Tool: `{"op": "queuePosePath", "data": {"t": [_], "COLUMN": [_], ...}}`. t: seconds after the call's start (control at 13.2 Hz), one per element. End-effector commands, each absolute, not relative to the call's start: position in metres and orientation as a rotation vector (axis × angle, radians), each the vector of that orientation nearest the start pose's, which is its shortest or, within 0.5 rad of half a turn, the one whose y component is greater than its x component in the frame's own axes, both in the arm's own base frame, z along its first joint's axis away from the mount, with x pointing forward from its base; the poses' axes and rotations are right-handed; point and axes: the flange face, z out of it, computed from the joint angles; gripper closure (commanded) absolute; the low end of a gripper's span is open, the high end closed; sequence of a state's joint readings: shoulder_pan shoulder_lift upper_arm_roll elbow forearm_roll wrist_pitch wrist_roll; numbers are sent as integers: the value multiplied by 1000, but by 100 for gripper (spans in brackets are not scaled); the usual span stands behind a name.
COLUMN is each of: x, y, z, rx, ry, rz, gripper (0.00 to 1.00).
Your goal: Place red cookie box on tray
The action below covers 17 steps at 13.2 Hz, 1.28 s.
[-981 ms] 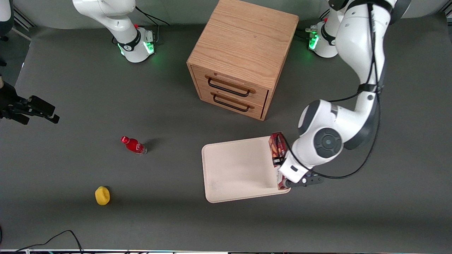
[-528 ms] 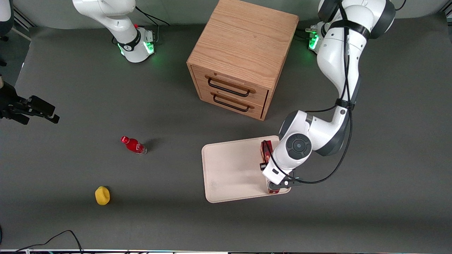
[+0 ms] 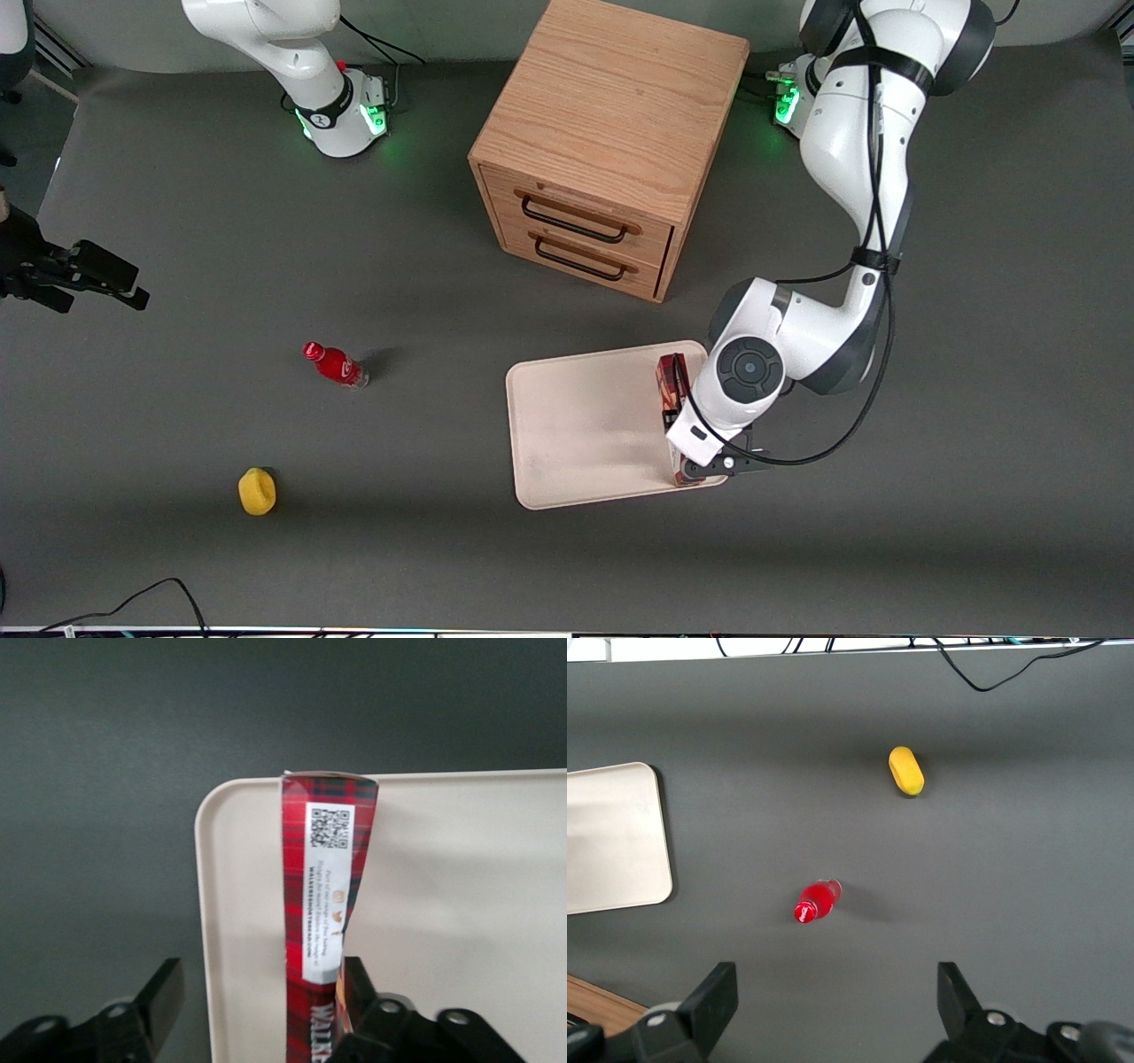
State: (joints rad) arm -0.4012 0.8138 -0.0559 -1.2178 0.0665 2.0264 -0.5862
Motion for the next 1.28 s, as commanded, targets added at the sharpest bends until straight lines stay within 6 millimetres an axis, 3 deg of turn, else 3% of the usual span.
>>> {"op": "queuePosePath", "data": {"t": [0.0,0.23,0.38,0.68,0.98,1.21], "x": [688,687,685,677,645,612], "y": [-291,-262,-227,-128,-30,-10], "z": [340,395,426,491,514,514], "rx": [-3096,-3110,-3105,-3187,-3186,-3174], "ry": [-244,-316,-285,-82,116,86], "rz": [-6,-12,47,123,71,-64], "gripper": [0,0,0,0,0,0]}}
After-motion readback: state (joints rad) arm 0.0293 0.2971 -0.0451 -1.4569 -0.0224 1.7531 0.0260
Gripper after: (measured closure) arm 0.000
